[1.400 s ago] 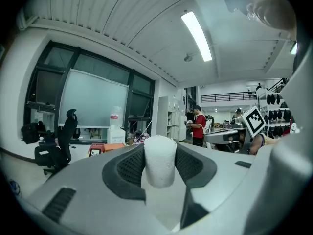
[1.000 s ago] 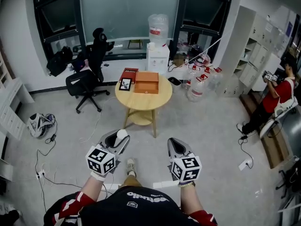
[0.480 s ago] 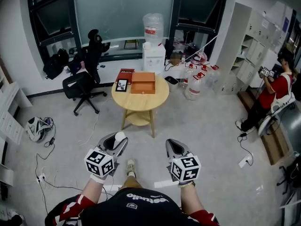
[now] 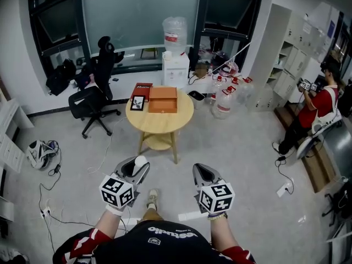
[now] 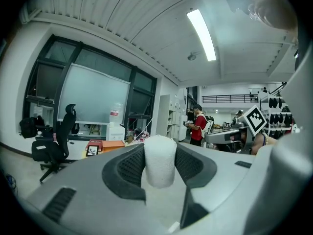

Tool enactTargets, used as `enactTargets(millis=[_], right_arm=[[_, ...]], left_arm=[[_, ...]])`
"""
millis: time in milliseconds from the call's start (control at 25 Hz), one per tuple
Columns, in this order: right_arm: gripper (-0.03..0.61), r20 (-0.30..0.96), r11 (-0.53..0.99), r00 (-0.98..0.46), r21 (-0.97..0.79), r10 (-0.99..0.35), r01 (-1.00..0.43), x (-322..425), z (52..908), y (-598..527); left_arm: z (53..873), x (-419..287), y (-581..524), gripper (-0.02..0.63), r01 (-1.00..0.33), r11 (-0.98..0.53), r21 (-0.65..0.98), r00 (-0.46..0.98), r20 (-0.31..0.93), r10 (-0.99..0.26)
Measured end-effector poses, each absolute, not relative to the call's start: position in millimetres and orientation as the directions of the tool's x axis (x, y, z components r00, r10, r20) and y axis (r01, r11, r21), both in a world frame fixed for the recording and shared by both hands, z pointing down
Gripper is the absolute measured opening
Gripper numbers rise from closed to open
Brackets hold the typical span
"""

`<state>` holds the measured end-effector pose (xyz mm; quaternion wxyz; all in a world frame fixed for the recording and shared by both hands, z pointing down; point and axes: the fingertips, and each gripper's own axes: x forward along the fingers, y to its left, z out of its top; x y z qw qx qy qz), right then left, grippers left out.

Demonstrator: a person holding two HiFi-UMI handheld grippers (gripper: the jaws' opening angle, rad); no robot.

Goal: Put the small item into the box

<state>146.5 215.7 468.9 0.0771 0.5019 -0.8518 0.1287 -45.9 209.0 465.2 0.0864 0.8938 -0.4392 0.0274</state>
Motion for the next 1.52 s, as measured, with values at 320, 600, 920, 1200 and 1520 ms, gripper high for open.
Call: enactTargets(millis=[320,600,920,1200,1520], right_arm=[[0.037,0.268,0.455,-0.479,-0.15,-0.836,-0.878,153.5,473.2,192.6],[0.037,0.248,0.457,-0.479,-0.142,-0.842,-0.878,157.0,457.8,164.6],[0.037,0.268,0.482,-0.494,-0.115,-0.827,-0.869,152.3,455.5,137.0],[0.037,0.279,0.445,-0.46,-0.121,-0.843,-0.887,161.4,465.8,102.3],[0.037,0.3,0.431,-0.451,-0.135,-0.841,-0.892,161.5,466.6,49.5]], left_arm=[[467.9,-41.0,181.9,0.184,-0.784,-0.603,0.146,0.619,0.126,-0.775],[450.7,-42.1,154.5,0.184,-0.788,-0.601,0.137,0.614,0.094,-0.784],[458.2,-60.2,128.4,0.184,-0.812,-0.558,0.17,0.578,0.099,-0.81],[454.1,-58.0,91.0,0.184,-0.808,-0.57,0.151,0.586,0.089,-0.806],[451.9,-63.2,34.1,0.184,-0.808,-0.572,0.143,0.586,0.096,-0.804]])
